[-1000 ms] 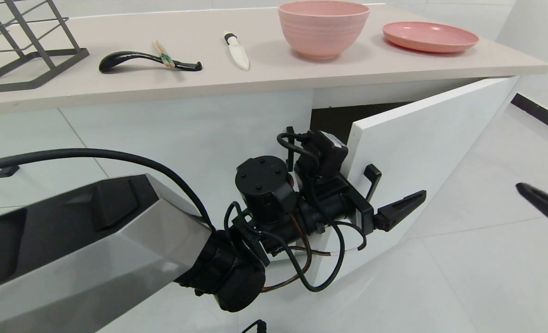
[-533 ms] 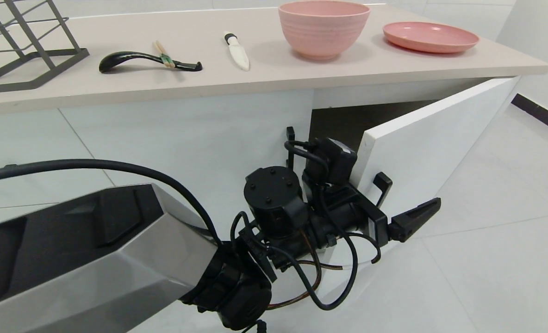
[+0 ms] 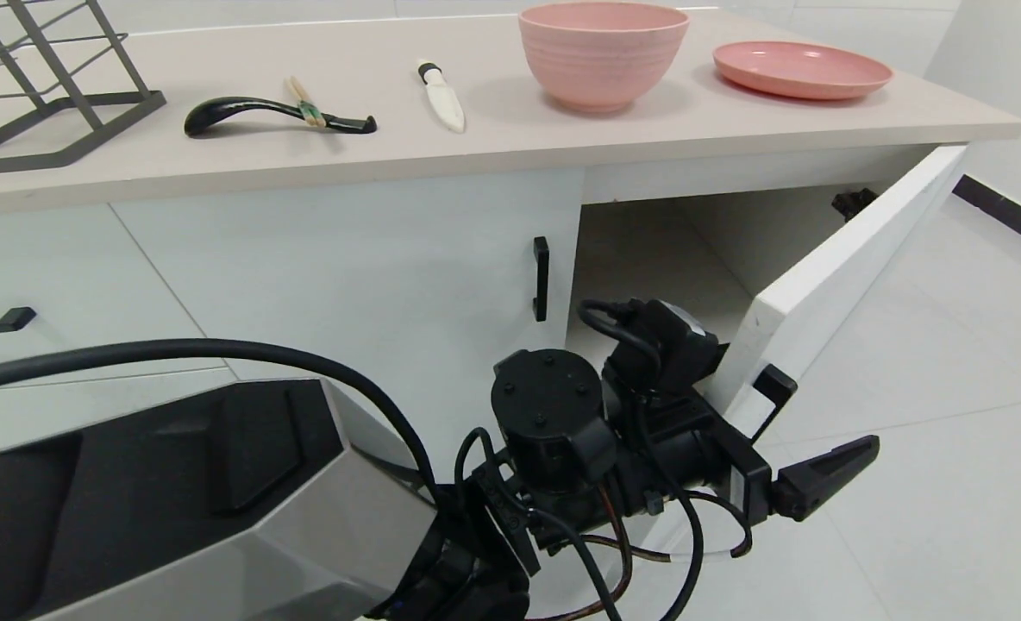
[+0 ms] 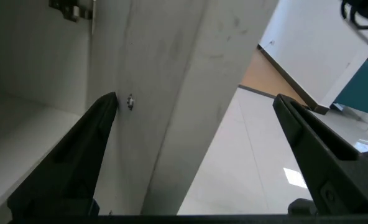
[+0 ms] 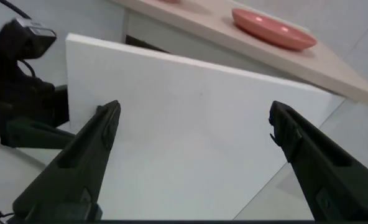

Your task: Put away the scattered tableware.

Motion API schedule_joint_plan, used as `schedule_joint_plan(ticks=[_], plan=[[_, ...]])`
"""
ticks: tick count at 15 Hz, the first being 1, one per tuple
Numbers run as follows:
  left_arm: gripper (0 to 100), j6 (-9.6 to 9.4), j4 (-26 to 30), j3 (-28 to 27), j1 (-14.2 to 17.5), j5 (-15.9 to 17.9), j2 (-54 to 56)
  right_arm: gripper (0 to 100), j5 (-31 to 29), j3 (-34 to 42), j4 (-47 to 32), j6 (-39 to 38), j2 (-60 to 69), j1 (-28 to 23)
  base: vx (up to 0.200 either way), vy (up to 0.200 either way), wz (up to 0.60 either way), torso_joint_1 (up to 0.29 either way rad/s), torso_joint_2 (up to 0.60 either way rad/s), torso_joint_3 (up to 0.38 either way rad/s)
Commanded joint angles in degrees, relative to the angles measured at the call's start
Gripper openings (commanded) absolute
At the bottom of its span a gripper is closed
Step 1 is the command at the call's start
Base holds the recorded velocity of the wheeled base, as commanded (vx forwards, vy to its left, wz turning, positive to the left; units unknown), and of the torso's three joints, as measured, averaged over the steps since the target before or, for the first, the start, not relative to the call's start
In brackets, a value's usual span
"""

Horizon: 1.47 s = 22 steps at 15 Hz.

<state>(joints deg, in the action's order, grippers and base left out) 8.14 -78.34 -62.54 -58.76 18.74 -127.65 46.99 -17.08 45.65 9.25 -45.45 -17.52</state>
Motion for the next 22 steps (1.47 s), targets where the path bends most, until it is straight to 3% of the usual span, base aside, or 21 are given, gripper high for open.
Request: schedule_joint_plan(ticks=[1, 9, 14, 17, 19, 22], plan=[[100, 0.03, -0.15, -0.04, -1.01, -0.1, -0.94, 100, -0.15, -1.2, -1.01, 0.06, 5.72, -0.15, 0.0, 0.0, 0.0, 0.0, 0.0, 0.0], [100, 0.03, -1.47, -2.24, -5.05, -0.1, -4.98, 100, -1.12, -5.07, 2.25, -1.61, 5.28, -0.06, 0.0, 0.0, 0.0, 0.0, 0.0, 0.0], [100, 0.21, -0.76, -14.02, -12.87, -0.02, -12.27, 100, -1.2, -5.86, 3.04, -1.69, 5.1, -0.06, 0.0, 0.0, 0.0, 0.0, 0.0, 0.0], [100, 1.44, -1.12, -20.34, -17.53, -0.02, -16.49, 100, -1.2, -9.55, 5.59, -2.05, 5.28, 0.29, 0.0, 0.0, 0.0, 0.0, 0.0, 0.0], [100, 1.52, -1.47, -21.31, -17.71, -0.02, -17.37, 100, -1.29, -9.73, 7.34, -2.57, 5.72, 0.29, 0.0, 0.0, 0.0, 0.0, 0.0, 0.0], [100, 3.63, -3.05, -21.57, -15.51, -0.1, -17.9, 100, -1.2, -9.38, 7.61, -2.49, 5.81, 0.38, 0.0, 0.0, 0.0, 0.0, 0.0, 0.0]])
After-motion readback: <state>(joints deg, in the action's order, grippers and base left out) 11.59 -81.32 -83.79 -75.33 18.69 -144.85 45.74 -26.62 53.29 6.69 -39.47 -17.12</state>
